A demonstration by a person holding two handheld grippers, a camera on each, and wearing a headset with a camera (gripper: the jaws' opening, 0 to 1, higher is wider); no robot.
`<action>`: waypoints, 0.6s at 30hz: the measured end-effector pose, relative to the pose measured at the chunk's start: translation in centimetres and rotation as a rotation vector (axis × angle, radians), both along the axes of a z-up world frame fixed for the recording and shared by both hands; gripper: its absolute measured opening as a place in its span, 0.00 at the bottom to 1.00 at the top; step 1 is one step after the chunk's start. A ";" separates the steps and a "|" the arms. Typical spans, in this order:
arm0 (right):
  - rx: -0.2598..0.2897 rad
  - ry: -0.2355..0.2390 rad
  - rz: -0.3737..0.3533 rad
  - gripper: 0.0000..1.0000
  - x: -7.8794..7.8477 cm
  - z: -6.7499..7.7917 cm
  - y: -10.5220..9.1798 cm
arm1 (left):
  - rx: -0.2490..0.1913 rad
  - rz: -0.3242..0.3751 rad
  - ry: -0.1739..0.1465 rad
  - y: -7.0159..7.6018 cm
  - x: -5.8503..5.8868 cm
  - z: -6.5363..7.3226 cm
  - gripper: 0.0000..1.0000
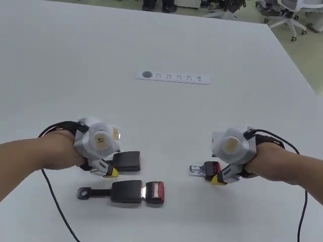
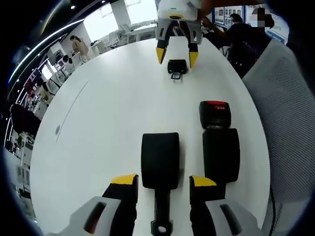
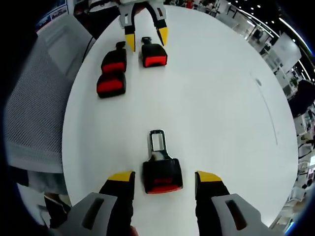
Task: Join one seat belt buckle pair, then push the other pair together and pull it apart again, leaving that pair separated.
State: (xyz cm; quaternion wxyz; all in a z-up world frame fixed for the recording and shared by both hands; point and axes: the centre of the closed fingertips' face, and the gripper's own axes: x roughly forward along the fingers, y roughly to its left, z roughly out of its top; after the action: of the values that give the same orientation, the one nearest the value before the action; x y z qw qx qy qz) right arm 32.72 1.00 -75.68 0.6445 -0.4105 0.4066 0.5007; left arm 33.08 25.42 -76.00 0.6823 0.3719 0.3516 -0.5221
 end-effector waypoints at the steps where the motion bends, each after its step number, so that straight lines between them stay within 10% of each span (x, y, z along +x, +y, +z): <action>1: 0.023 -0.007 -0.021 0.47 -0.1 0.3 0.1 | -0.003 0.021 -0.008 0.2 -0.4 0.7 0.44; 8: 0.154 -0.037 -0.143 0.51 -2.2 2.4 1.2 | -0.132 0.199 -0.063 1.9 -1.7 4.4 0.51; 18: 0.261 -0.035 -0.229 0.63 -5.1 3.2 3.0 | -0.208 0.381 -0.064 6.4 -5.1 5.5 0.64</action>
State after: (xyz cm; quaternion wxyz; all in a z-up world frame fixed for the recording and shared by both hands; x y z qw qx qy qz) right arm 27.61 4.04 -72.51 0.7524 -0.2828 0.3709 0.4652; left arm 27.97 31.84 -70.54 0.8142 0.2427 0.3377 -0.4052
